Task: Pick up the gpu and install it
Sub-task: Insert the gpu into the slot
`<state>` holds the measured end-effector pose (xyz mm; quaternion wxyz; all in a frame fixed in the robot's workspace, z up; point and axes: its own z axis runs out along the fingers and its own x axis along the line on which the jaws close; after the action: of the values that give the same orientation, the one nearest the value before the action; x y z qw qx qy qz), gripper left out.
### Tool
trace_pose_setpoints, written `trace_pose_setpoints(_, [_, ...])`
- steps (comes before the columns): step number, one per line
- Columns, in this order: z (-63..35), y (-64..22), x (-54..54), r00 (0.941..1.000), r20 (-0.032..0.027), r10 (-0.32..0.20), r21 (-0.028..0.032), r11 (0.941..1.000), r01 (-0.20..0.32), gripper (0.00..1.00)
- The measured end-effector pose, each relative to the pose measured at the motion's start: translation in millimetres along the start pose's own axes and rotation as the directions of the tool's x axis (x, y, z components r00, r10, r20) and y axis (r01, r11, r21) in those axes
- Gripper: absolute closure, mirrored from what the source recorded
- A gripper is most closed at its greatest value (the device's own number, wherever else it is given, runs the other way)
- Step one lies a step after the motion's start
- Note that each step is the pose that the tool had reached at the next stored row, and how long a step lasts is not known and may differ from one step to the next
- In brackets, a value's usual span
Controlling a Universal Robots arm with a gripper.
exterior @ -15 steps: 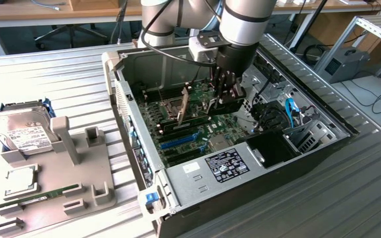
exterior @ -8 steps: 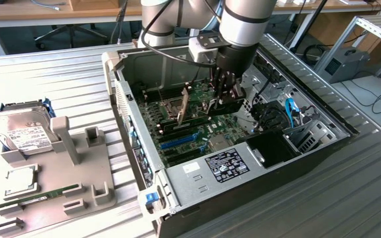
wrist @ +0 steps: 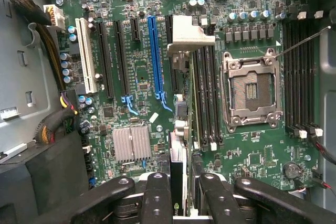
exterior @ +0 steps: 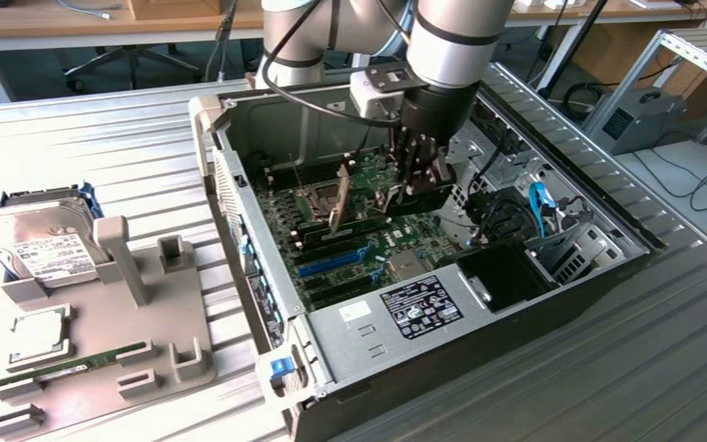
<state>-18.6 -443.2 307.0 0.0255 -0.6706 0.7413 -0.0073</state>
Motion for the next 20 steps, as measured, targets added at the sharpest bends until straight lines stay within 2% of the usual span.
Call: trace_pose_setpoints(20, [4.6, 0.3, 1.4, 1.0, 0.0, 0.0, 0.0, 1.0, 0.0, 0.74])
